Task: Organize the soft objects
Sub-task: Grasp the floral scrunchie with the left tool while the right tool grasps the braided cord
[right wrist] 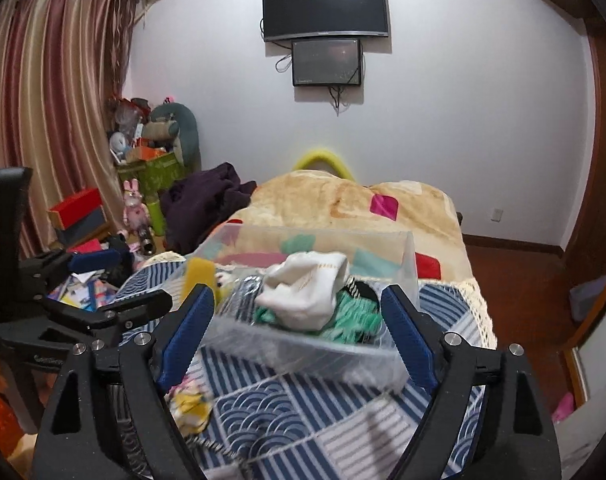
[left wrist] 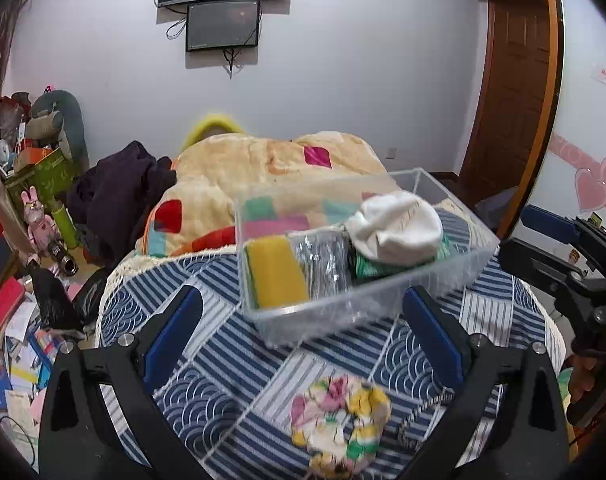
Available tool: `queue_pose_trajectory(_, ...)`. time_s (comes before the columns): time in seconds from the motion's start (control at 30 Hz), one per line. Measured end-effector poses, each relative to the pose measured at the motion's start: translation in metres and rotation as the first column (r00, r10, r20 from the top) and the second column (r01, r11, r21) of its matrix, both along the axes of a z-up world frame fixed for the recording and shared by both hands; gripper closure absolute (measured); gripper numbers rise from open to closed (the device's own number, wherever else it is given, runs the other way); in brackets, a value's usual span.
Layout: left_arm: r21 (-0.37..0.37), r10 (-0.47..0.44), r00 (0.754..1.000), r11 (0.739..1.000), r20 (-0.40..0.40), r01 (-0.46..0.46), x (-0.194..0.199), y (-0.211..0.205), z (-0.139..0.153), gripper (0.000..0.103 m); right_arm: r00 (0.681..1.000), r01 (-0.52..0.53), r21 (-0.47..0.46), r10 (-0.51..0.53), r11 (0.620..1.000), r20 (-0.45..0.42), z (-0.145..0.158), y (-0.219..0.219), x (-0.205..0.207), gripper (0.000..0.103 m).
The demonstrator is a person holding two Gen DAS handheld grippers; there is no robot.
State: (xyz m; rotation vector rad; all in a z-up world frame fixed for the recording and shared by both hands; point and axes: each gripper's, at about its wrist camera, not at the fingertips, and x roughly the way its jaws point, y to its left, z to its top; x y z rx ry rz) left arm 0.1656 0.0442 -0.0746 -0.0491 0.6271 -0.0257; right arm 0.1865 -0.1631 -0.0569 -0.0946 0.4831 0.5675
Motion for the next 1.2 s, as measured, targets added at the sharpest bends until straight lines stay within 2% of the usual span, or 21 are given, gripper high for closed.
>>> queue_pose_trajectory(0.13,-0.015,-0.006,0.999,1.0,-0.043,0.006,-0.01,0.003,-0.013,0.001,1.0,-0.011,-0.022,0.011,1.0,-0.025,-0.016,-0.001,-0.013,0.019)
queue_pose_trajectory(0.3,-0.01,-0.017,0.993,1.0,-0.116,0.016,-0.015,0.0,-0.039,0.001,0.992,-0.053,-0.078,0.044,0.996,-0.116,-0.05,0.004,-0.021,0.02)
queue_pose_trajectory(0.4,-0.007,-0.018,0.987,1.0,-0.162,0.017,-0.016,-0.002,-0.055,0.001,0.981,-0.092,-0.097,0.074,0.991,-0.18,-0.067,0.009,-0.018,0.03)
queue_pose_trajectory(0.6,-0.084,-0.054,0.96,0.996,-0.276,0.032,-0.008,0.001,-0.085,0.001,0.947,-0.174,-0.106,0.137,0.979,-0.292,-0.095,0.025,-0.01,0.051)
queue_pose_trajectory(0.67,-0.101,-0.059,0.951,0.994,-0.304,0.029,-0.004,0.002,-0.092,0.001,0.938,-0.197,-0.124,0.151,0.972,-0.312,-0.101,0.036,-0.008,0.061)
queue_pose_trajectory(0.77,-0.123,-0.062,0.947,0.992,-0.316,0.024,0.0,0.002,-0.1,0.003,0.942,-0.2,-0.148,0.148,0.969,-0.301,-0.107,0.042,-0.011,0.073)
queue_pose_trajectory(0.83,-0.126,-0.07,0.95,0.991,-0.306,0.032,-0.001,0.001,-0.101,0.01,0.939,-0.211,-0.142,0.16,0.967,-0.306,-0.106,0.045,-0.009,0.092)
queue_pose_trajectory(0.87,-0.124,-0.074,0.951,0.992,-0.3,0.038,-0.002,0.0,-0.101,0.014,0.936,-0.219,-0.13,0.171,0.967,-0.307,-0.106,0.045,-0.009,0.095)
queue_pose_trajectory(0.97,-0.128,-0.101,0.956,0.989,-0.276,0.067,-0.005,-0.005,-0.101,0.027,0.94,-0.225,-0.127,0.181,0.966,-0.289,-0.105,0.044,-0.015,0.097)
queue_pose_trajectory(1.03,-0.12,-0.113,0.958,0.989,-0.265,0.084,-0.007,-0.009,-0.099,0.041,0.945,-0.214,-0.119,0.175,0.97,-0.277,-0.104,0.041,-0.018,0.097)
queue_pose_trajectory(1.1,-0.122,-0.131,0.957,0.987,-0.258,0.102,-0.007,-0.013,-0.096,0.061,0.95,-0.195,-0.105,0.161,0.975,-0.269,-0.101,0.035,-0.02,0.097)
queue_pose_trajectory(1.17,-0.128,-0.145,0.958,0.985,-0.248,0.116,-0.007,-0.014,-0.094,0.077,0.955,-0.173,-0.085,0.146,0.981,-0.259,-0.096,0.025,-0.02,0.097)
queue_pose_trajectory(1.2,-0.117,-0.141,0.96,0.986,-0.242,0.116,-0.007,-0.016,-0.092,0.081,0.957,-0.161,-0.073,0.138,0.984,-0.254,-0.093,0.021,-0.019,0.097)
